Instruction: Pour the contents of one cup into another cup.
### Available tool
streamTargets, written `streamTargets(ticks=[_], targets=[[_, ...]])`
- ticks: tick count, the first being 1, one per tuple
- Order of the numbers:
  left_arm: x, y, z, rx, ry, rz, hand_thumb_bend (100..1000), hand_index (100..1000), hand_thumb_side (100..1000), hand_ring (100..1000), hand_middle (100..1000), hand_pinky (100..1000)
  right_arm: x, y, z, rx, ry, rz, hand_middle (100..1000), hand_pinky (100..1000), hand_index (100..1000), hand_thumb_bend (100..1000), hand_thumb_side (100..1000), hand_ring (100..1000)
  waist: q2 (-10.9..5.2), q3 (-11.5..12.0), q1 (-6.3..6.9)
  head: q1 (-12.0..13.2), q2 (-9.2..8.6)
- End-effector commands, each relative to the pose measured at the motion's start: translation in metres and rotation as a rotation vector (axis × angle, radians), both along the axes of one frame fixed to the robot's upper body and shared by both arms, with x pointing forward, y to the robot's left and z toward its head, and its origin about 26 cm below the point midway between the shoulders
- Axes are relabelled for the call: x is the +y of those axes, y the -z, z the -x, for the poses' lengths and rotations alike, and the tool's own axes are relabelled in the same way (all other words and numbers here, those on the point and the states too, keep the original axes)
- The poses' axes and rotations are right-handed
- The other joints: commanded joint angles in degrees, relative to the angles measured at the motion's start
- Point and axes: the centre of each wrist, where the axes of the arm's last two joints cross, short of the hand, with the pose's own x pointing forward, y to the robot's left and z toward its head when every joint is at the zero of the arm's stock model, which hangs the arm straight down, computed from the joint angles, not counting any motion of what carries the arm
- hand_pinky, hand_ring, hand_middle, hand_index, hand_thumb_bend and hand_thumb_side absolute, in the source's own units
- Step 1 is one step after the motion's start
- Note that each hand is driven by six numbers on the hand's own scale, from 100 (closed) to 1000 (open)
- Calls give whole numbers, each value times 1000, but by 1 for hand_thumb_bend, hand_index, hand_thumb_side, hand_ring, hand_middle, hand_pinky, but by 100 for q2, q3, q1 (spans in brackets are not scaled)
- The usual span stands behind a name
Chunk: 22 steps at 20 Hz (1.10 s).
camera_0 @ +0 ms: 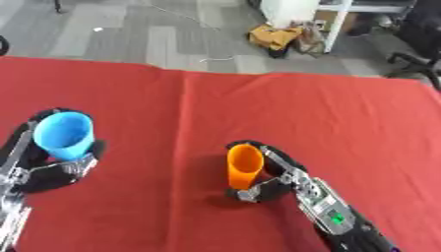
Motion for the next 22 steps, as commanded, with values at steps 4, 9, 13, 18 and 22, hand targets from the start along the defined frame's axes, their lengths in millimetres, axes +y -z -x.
streamTargets(ticks=[4,9,13,18,22], targets=[[-1,-11,-2,-32,5,2,212,627,100,507,467,429,4,2,-2,-3,18,-1,522,831,772,474,100,663,-69,16,30,-18,-23],[-1,-11,-2,-31,4,3,208,627,100,507,467,429,5,1,-3,-12,54,-14,464,795,718,361,100,599,-68,23,33,-19,-21],[-1,-11,-2,-31,3,5,206,627,100,507,466,429,6,0,-4,-20,77,-25,432,748,689,293,100,541,-70,20,40,-20,-22],[2,-17,-3,-37,-2,3,213,625,100,505,464,428,7,-11,-7,-56,74,-23,426,737,686,288,100,533,-94,35,67,-28,-20],[10,-31,-3,-60,-11,-10,225,626,100,504,464,428,10,-23,-11,-85,31,-8,425,733,687,287,100,530,-126,77,107,-49,-23]])
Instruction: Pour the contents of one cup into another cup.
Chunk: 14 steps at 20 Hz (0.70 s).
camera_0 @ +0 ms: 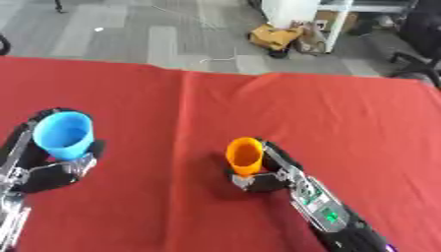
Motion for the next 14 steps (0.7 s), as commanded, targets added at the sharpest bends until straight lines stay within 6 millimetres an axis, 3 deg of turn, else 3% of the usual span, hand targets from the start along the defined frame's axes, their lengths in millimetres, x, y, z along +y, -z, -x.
streamTargets(ticks=[1,8,14], targets=[[9,-26,-1,-54,0,-13,234,625,100,503,463,427,0,-20,-5,-53,-43,30,424,732,686,286,100,528,-101,22,46,-34,-25],[27,-62,3,-86,27,-76,277,627,100,503,464,427,19,-40,-9,-76,-214,76,423,733,686,289,100,528,-158,72,139,-88,-70],[34,-92,3,-166,26,-101,310,627,100,499,460,428,49,-58,-13,-91,-417,117,421,736,684,294,100,526,-192,68,130,-86,-95]])
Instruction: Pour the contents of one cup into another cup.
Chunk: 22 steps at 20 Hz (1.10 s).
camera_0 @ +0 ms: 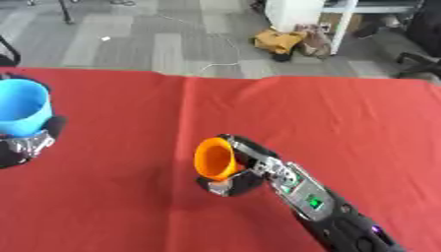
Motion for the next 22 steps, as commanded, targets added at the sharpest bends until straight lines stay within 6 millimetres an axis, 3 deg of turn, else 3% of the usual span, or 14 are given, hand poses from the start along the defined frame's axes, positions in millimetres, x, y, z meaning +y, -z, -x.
streamTargets(ticks=[1,6,13,22], targets=[[6,-25,0,-71,-3,-12,313,627,100,499,461,429,12,-20,-2,-34,-105,7,421,736,684,295,100,526,-87,-17,5,-4,-53],[0,-35,-10,-117,11,-12,321,629,100,500,462,433,32,-35,-5,1,-207,-31,419,731,681,314,100,528,-59,-46,-26,46,-98],[-14,-36,-25,-173,43,-39,359,631,100,499,462,437,56,-54,-7,185,-364,-127,421,730,675,327,100,536,16,-82,-23,103,-203],[-47,-49,-41,-324,70,-51,412,632,100,490,456,442,84,-80,-3,193,-505,-109,421,731,674,327,100,539,119,-156,15,159,-321]])
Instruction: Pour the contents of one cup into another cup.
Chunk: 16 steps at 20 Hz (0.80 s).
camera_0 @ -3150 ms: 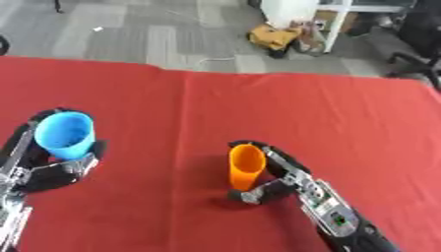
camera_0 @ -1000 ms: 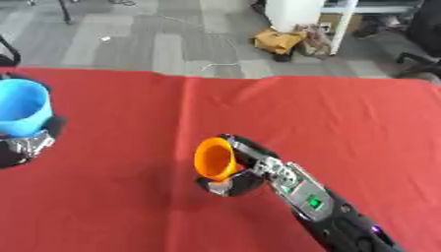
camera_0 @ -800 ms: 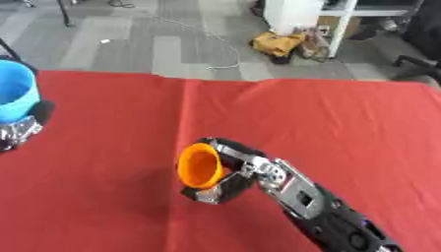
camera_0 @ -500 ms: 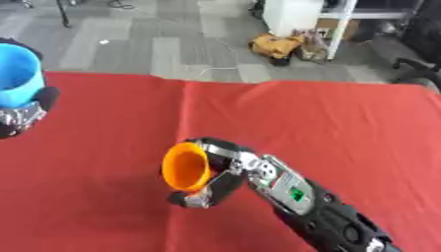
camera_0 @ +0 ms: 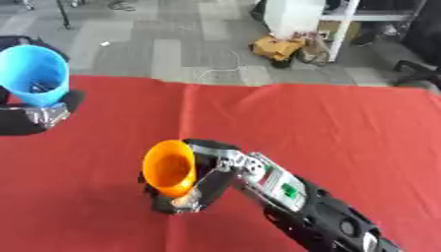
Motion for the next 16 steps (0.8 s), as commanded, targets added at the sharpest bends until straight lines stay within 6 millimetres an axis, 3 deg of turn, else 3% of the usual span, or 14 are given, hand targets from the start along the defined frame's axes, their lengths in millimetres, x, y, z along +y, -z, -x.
streamTargets(ticks=[1,11,16], targets=[[-13,-16,-4,-90,11,-1,435,632,100,488,454,444,9,-14,2,-26,-47,-12,421,732,675,329,100,540,-56,-23,43,29,-100],[-40,-35,-10,-333,-9,-45,532,634,100,470,440,456,17,-11,2,-17,-72,-4,422,732,675,333,100,541,10,-127,60,43,-146],[-49,-44,-3,-468,0,-65,604,638,100,456,430,468,19,-10,2,-13,-79,-6,422,733,676,334,100,542,12,-122,47,42,-146]])
